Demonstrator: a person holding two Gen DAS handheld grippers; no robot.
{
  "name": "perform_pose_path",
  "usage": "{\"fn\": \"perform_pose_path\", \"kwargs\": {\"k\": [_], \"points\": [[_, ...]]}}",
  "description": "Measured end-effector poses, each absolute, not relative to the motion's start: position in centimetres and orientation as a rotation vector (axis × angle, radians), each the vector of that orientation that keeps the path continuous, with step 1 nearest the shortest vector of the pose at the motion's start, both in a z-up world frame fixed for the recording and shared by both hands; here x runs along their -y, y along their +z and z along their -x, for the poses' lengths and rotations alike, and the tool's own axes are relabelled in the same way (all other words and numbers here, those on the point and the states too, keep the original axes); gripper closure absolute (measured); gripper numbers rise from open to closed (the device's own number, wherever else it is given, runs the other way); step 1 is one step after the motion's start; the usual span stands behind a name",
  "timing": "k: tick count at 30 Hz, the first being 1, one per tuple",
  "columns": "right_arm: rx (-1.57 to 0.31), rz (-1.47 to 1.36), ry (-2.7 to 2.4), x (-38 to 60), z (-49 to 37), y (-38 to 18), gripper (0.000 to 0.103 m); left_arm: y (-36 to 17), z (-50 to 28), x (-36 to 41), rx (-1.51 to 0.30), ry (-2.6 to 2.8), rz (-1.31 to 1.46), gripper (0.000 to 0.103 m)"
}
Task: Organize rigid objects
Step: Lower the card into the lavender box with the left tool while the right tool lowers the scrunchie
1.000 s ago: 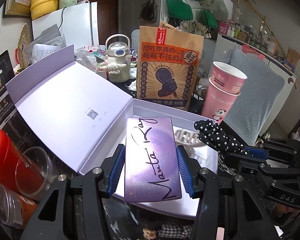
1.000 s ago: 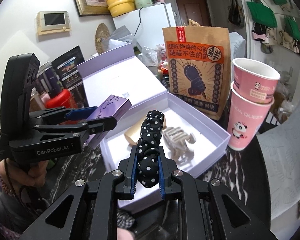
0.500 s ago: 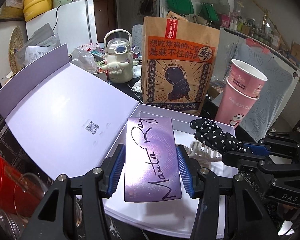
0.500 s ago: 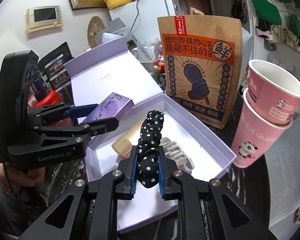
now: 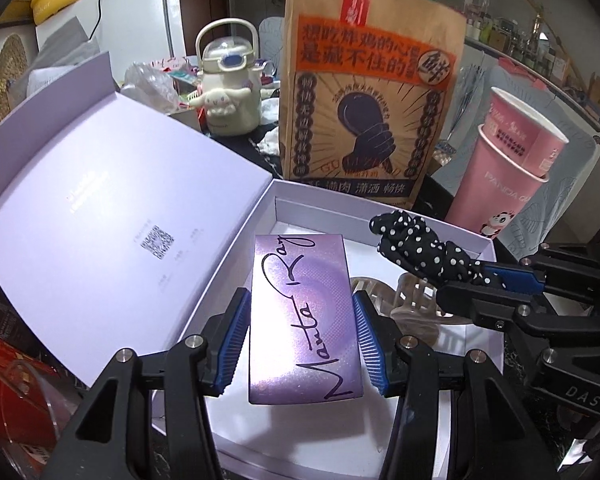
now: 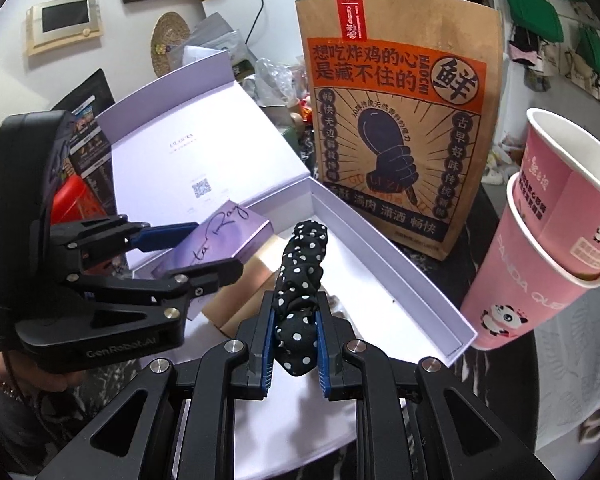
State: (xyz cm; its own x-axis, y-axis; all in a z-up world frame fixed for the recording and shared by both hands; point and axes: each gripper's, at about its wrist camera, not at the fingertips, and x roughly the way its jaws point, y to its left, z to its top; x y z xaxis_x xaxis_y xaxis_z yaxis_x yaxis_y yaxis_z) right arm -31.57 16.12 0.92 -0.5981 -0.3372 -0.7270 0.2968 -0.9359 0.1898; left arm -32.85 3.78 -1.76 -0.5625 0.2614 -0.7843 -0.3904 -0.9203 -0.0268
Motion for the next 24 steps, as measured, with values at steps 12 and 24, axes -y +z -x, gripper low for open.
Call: {"fn": "perform_pose_path", "kwargs": {"k": [12, 24], "points": [[0.055, -1.209, -2.535, -16.3, 32.8, -0.4, 0.086, -3.6, 33.5, -4.5, -0.232, 2.464, 1.265, 0.052], [0.047, -1.224, -2.540, -16.3, 32.8, -0.9, 0.083, -4.0, 33.7, -4.7, -0.250, 2.489, 1.280, 0.052]]}}
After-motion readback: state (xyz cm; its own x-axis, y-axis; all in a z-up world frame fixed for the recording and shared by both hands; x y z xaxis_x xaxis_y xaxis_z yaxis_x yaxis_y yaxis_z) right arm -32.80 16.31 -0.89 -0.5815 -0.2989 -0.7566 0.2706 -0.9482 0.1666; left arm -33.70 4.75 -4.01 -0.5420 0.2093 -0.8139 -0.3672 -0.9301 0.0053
